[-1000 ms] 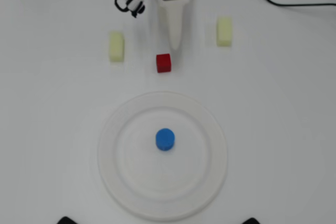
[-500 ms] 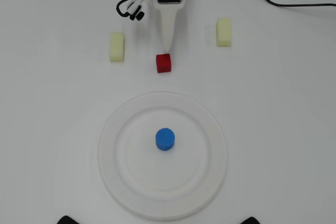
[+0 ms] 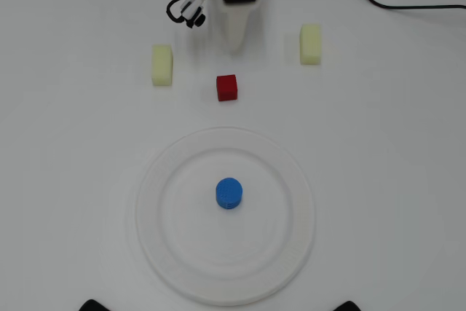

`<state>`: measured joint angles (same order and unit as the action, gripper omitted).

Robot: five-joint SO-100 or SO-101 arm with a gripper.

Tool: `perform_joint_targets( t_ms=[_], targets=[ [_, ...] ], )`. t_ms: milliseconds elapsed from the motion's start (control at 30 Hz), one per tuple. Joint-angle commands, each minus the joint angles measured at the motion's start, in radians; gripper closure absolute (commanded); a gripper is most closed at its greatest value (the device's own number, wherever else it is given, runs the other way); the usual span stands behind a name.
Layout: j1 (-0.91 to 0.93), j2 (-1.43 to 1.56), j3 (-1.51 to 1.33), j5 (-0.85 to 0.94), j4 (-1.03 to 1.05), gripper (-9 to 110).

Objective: Grasp a blue block and put it in the dish.

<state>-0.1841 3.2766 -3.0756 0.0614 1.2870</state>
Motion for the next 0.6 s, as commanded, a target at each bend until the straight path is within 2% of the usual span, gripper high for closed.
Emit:
perform_joint_targets(
  t_ms=[0,567],
  targets=[
    [-0.011,0.175,-0.104,-0.011,0.006,101],
    [-0.011,0.175,-0.107,-0.015,0.005,101]
  ],
)
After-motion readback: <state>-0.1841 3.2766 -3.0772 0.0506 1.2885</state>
